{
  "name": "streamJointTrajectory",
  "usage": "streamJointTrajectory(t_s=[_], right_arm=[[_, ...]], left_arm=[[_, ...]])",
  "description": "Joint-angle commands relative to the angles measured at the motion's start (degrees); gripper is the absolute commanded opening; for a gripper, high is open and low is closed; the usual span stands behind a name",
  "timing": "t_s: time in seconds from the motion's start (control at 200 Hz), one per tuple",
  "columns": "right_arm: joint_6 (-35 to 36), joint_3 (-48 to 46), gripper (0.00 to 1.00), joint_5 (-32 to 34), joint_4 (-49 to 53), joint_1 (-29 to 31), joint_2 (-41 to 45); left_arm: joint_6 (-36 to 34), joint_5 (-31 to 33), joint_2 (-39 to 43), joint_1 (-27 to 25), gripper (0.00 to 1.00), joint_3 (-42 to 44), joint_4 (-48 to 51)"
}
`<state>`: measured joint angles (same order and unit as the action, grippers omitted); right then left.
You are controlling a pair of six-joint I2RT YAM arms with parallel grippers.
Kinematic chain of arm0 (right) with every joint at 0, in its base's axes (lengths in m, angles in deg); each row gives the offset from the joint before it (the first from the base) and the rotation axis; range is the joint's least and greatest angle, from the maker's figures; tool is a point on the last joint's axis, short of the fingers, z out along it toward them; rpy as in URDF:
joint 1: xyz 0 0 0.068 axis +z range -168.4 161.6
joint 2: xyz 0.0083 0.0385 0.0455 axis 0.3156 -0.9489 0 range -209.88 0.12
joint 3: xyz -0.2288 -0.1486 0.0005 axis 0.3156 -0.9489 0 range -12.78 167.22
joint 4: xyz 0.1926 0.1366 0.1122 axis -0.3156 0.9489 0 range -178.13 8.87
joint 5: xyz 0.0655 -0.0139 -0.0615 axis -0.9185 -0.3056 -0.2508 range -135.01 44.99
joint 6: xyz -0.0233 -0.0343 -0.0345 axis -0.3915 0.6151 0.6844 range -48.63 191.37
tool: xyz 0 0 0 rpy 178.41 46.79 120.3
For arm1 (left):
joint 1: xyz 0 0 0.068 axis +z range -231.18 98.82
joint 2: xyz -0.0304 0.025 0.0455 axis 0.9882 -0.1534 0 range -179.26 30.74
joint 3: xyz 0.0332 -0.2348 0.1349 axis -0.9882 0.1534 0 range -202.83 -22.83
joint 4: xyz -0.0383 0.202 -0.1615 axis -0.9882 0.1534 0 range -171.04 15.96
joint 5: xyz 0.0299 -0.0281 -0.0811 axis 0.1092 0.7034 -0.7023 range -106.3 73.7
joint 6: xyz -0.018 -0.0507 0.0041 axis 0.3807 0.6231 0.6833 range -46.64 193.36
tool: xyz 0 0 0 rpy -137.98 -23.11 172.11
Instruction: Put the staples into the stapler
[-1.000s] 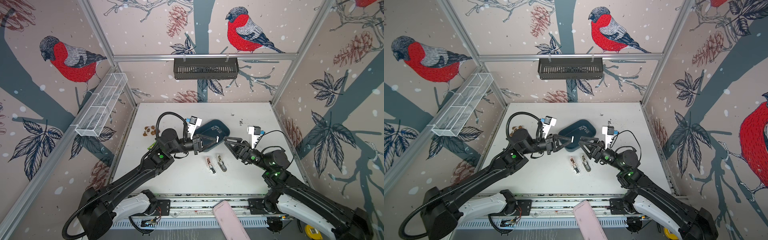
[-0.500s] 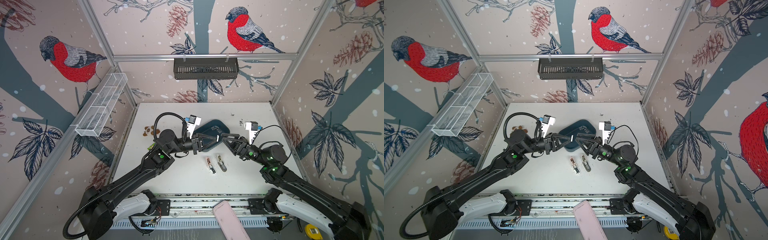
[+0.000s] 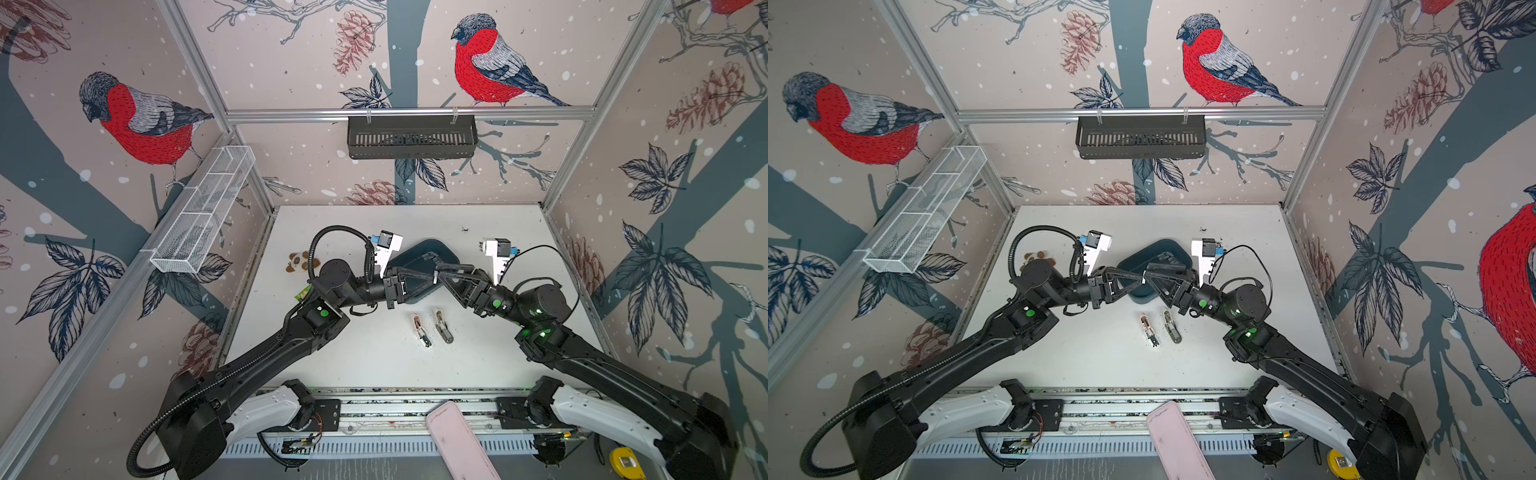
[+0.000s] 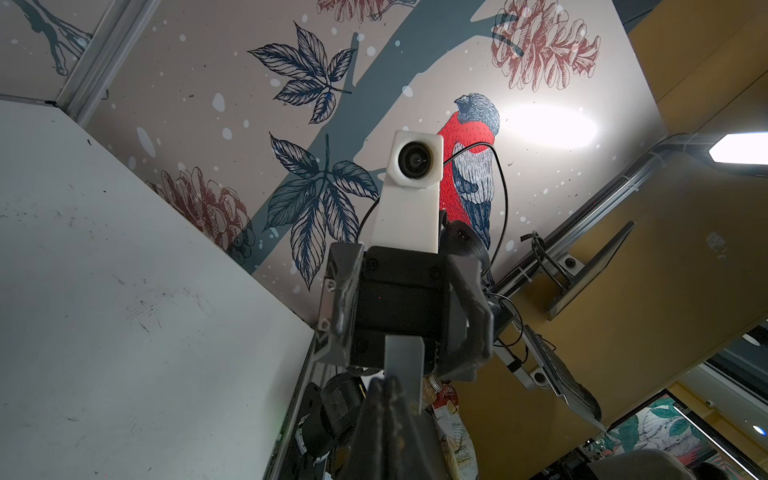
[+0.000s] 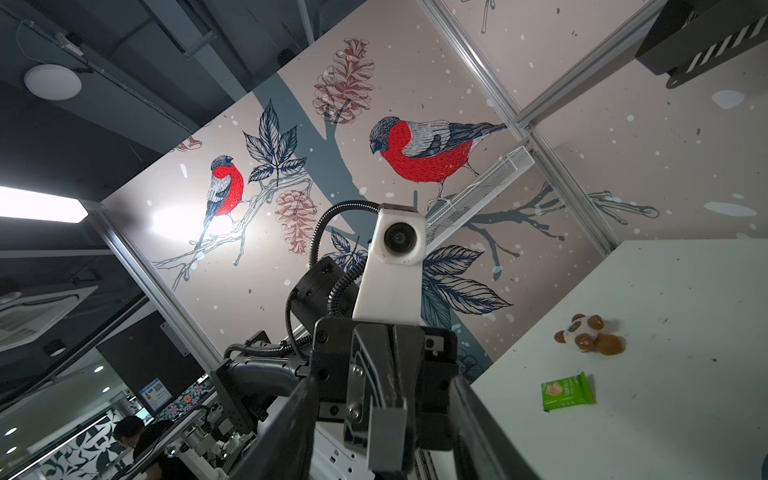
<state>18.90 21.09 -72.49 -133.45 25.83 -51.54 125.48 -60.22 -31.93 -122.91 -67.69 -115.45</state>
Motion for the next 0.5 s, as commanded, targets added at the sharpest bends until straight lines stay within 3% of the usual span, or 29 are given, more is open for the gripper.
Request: streamJointTrajectory(t_s=[0.0,0.495], right_arm=[[0.52,0.82,0.49,-0.02,-2.4,0.24,-0.51],[0.97,1.14,0.33,0.43,-2.38,0.76,-1.82]], left_arm=[[0.26,-0.99,-0.23,0.16,0.0,0.09,-4.56],[0.44,-1.25,-0.34,0.16,0.0,0.11,-5.32]])
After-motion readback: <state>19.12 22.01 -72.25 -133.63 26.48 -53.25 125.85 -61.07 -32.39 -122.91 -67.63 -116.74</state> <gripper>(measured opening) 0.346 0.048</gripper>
